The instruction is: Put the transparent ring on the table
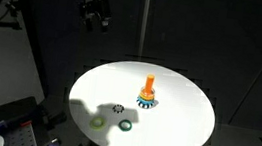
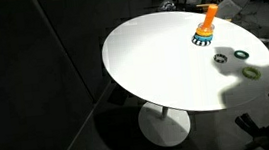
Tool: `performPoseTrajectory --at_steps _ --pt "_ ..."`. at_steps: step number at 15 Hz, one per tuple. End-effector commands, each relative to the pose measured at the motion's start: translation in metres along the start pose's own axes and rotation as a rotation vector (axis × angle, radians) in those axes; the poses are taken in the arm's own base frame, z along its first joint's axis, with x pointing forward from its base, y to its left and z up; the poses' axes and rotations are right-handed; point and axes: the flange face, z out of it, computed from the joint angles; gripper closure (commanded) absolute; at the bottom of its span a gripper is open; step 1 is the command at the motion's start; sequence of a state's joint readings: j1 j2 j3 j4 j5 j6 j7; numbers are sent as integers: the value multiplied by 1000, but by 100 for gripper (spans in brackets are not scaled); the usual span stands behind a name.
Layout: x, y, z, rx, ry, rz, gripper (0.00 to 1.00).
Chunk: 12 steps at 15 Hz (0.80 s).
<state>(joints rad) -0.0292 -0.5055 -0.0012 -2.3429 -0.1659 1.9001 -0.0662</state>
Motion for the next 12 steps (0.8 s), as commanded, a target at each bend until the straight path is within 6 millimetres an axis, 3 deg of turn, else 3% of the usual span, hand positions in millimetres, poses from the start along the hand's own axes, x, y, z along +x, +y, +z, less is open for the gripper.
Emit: performPoseTrajectory --at_steps 1,6,12 --pt "0 0 -1 0 0 0 0" --pt "0 0 -2 0 1 0 0" --pt "18 8 7 16 1 61 0"
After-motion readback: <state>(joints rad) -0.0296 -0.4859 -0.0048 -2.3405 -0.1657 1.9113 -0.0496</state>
